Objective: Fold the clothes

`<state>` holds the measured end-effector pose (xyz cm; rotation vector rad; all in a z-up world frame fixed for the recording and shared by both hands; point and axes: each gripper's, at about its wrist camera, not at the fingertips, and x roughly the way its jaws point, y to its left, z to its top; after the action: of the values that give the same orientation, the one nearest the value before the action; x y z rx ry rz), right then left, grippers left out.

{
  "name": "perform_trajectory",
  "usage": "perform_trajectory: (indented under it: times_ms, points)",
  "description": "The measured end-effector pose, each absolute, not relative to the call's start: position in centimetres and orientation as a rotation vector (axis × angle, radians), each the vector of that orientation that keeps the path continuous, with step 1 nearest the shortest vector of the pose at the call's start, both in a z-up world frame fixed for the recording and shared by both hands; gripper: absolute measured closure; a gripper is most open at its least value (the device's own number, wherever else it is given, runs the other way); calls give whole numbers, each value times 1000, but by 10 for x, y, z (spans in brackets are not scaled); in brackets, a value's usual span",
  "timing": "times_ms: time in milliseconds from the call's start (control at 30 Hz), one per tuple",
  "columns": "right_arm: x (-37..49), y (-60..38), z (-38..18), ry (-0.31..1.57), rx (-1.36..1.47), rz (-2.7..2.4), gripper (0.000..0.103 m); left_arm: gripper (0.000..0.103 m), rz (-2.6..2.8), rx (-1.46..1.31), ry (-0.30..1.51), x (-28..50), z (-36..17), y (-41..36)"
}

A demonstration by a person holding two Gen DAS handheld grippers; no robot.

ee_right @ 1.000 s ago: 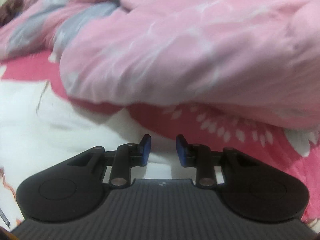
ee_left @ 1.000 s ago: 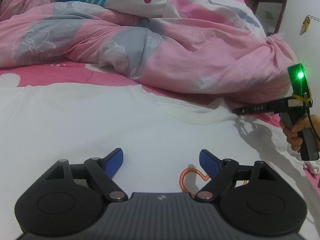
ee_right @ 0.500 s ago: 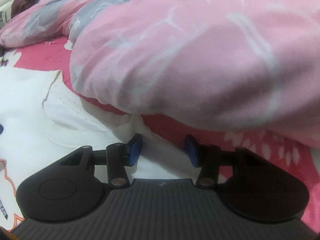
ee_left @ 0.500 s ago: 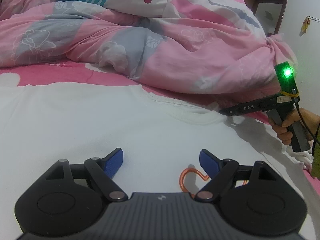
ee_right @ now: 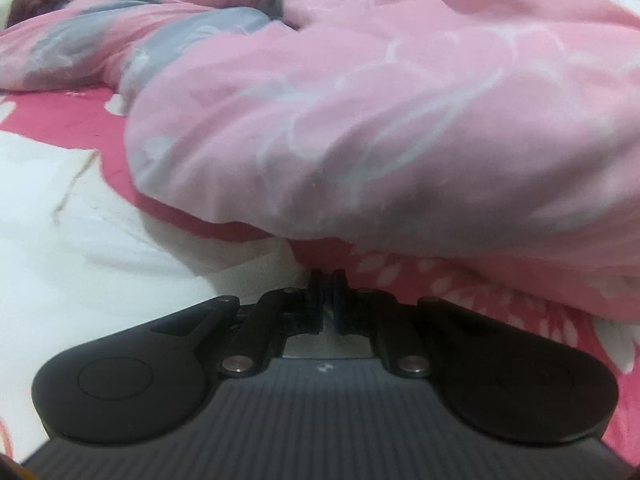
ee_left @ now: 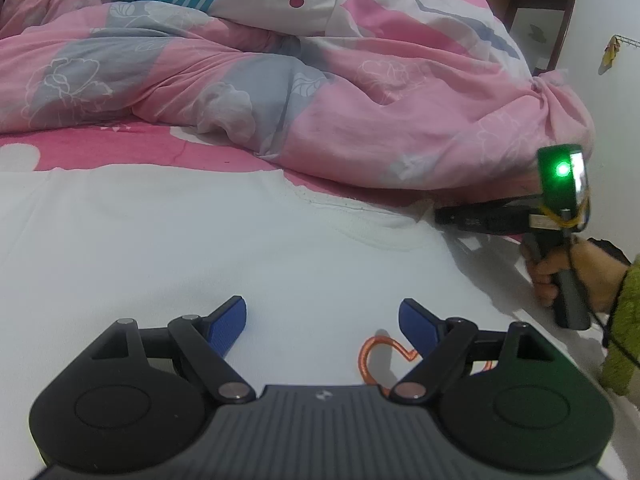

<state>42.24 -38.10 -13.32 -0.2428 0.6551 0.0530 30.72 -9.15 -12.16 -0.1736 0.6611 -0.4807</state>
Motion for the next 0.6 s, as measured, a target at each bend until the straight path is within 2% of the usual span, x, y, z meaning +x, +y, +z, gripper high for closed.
perform_trajectory:
  times_ms: [200, 333, 467, 600]
  points:
    - [432, -401, -124, 650, -60, -126, 99, 19, -484, -184, 661, 307, -121, -90]
    - [399, -399, -101, 710, -15, -126, 97, 19, -483, -184, 662, 307, -121, -90]
    - [376, -368, -80, 713, 39, 53, 97, 20, -454, -197, 649, 306, -119, -87]
    - [410, -315, -87, 774, 42, 191, 97, 20, -389, -235, 631, 307, -118, -77]
